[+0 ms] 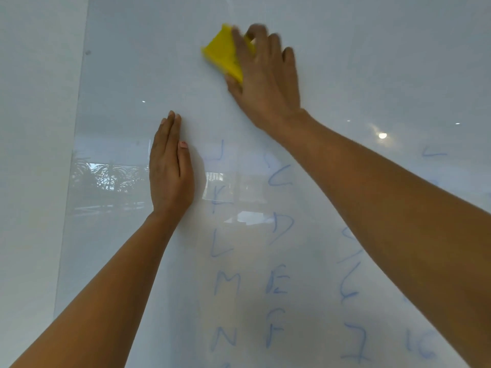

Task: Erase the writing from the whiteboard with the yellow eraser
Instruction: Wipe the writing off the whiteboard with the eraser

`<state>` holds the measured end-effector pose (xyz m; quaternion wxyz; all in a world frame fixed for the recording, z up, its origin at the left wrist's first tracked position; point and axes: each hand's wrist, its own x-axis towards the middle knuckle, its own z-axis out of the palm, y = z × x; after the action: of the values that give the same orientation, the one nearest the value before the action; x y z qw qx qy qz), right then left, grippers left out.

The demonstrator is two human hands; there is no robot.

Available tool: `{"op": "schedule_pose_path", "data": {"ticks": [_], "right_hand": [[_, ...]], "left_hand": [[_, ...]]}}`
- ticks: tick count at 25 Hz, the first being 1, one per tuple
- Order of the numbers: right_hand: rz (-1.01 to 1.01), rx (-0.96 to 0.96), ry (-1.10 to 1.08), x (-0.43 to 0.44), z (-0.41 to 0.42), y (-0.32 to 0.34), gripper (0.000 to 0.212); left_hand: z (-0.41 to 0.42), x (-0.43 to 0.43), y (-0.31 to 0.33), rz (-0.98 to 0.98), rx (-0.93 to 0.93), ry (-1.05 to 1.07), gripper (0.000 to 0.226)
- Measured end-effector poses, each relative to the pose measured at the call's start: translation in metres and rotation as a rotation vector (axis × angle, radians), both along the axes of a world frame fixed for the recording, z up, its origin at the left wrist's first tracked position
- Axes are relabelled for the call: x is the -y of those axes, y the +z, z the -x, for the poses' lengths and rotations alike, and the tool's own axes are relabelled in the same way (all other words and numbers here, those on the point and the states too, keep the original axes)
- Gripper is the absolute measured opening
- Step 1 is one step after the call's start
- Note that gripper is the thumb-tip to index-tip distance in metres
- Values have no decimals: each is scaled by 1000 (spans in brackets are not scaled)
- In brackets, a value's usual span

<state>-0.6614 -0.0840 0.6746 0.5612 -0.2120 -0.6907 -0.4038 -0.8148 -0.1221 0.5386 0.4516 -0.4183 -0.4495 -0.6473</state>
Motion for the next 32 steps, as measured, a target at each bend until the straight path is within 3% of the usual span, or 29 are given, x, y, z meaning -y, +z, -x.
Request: {"op": "schedule_pose_path", "data": {"ticks": [4,6,10,16,19,22,24,29,32], "right_hand": [[-184,408,0,-7,-14,-63,63],[-171,320,-6,-16,-26,-51,62],[12,-63,-15,-7,-10,-9,62],[-257,394,-22,-4,-7,-127,64],[-287,372,-68,-20,-30,-114,62],[-55,31,-23,-17,-30,-56,62],[-8,-50,-19,-10,-18,-53,63],[-367,382,-47,-18,-34,-157,63],[-384,379,-22,-35,-57,-146,62]], "left_hand": [[4,4,-3,-98,24,-170,45],[4,5,-3,-123,35,-243,45],[4,6,-4,-138,35,-307,45],[5,12,-5,-148,112,-526,47],[4,12,-7,-129,114,-526,47],[3,11,-10,-84,95,-495,47],[-1,11,-13,-63,80,-468,47],[-7,14,-24,24,4,-349,46],[-7,14,-31,69,-10,-310,46]]}}
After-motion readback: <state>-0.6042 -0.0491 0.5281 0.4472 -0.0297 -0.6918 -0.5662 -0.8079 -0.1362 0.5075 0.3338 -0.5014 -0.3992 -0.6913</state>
